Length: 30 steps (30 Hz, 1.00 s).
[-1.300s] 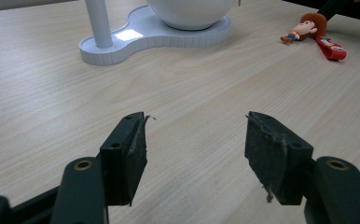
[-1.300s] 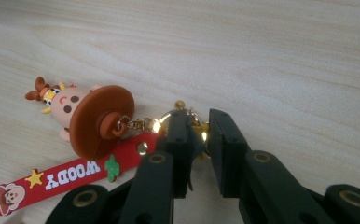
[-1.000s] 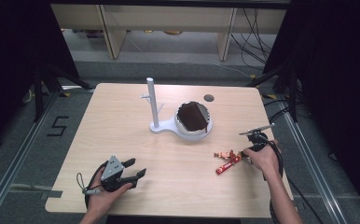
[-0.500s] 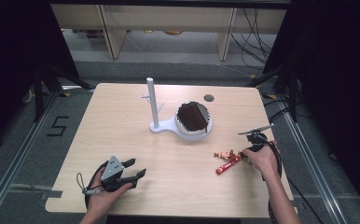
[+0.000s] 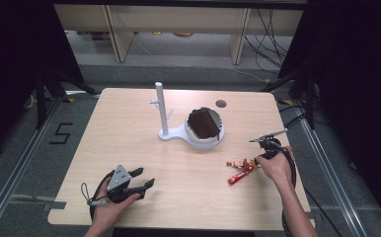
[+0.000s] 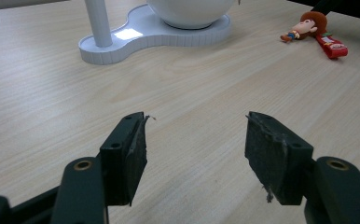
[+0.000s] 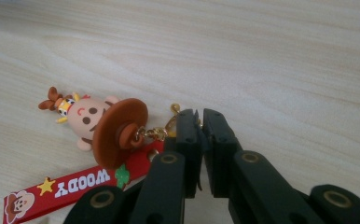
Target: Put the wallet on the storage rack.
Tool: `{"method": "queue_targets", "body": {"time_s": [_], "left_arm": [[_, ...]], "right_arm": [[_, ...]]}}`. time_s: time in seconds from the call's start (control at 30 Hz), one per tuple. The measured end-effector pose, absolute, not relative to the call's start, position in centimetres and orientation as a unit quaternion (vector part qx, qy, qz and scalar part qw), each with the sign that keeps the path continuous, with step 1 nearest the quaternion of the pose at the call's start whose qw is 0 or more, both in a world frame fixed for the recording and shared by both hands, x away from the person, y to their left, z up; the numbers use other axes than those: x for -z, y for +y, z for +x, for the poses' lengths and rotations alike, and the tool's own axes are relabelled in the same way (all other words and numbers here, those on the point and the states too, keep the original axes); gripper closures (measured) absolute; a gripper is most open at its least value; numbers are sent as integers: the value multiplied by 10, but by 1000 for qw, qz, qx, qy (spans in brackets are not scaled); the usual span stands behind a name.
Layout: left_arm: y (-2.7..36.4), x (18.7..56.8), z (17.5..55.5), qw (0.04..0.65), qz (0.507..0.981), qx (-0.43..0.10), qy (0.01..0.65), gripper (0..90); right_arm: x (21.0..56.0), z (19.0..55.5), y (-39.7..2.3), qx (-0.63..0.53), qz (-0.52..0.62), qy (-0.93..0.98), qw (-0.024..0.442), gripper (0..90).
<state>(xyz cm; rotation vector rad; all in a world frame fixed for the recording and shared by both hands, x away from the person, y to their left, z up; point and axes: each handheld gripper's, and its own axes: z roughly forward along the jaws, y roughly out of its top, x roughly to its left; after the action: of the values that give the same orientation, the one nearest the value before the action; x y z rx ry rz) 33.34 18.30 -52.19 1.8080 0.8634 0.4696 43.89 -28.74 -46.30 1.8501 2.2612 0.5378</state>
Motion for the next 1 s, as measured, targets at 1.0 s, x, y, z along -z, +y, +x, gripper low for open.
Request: {"method": "queue_targets", "body": {"time_s": [1.0], "left_arm": [[183, 522, 333, 520, 751, -194, 357, 379]], "right_arm": [[390, 424, -259, -302, 553, 757, 174, 896]]}}
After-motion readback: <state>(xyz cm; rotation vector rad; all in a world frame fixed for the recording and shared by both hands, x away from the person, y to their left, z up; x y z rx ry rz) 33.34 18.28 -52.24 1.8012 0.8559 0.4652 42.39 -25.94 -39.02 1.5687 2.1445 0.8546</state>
